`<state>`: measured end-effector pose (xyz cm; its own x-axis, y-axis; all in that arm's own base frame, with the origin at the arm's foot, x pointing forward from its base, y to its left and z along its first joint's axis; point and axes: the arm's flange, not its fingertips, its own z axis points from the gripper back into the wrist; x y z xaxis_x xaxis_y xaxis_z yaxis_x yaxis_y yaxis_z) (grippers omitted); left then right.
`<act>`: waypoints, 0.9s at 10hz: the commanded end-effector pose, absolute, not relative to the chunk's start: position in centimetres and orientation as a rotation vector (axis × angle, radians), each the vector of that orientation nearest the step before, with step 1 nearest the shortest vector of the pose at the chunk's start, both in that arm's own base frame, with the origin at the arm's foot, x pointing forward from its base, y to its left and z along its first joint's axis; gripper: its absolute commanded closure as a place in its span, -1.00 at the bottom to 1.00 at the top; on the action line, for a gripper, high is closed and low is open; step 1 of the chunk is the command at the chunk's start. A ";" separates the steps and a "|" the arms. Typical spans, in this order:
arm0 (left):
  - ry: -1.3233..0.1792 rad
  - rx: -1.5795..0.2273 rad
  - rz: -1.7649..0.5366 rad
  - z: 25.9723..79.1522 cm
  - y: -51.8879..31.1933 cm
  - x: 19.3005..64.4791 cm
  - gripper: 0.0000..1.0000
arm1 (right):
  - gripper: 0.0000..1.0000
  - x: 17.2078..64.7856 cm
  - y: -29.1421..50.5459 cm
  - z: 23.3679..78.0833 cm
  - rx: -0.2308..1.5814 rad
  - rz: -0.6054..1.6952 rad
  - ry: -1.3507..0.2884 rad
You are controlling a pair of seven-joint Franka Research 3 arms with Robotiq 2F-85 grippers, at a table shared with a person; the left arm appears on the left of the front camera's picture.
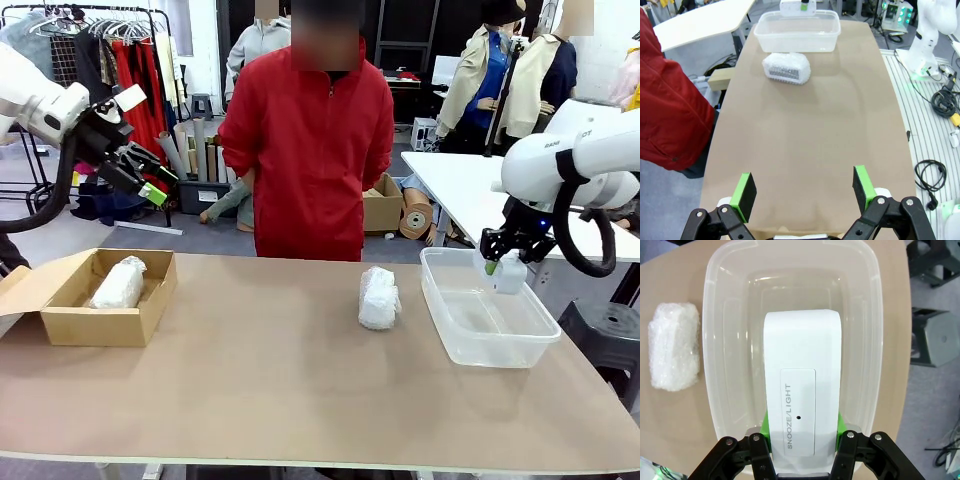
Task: Separate and place wrapped and unwrapped clocks.
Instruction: If the picked Digital clock is wrapped, place it in the Package Box ; if not, place it in the Organizing box.
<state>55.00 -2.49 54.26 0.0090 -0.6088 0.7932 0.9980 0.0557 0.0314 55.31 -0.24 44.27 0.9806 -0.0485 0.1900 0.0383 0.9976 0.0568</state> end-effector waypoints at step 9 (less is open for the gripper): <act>-0.751 -0.675 -1.412 54.4 -2.4 54.9 -1.00 | 1.00 59.9 1.8 37.2 0.094 -0.046 -0.123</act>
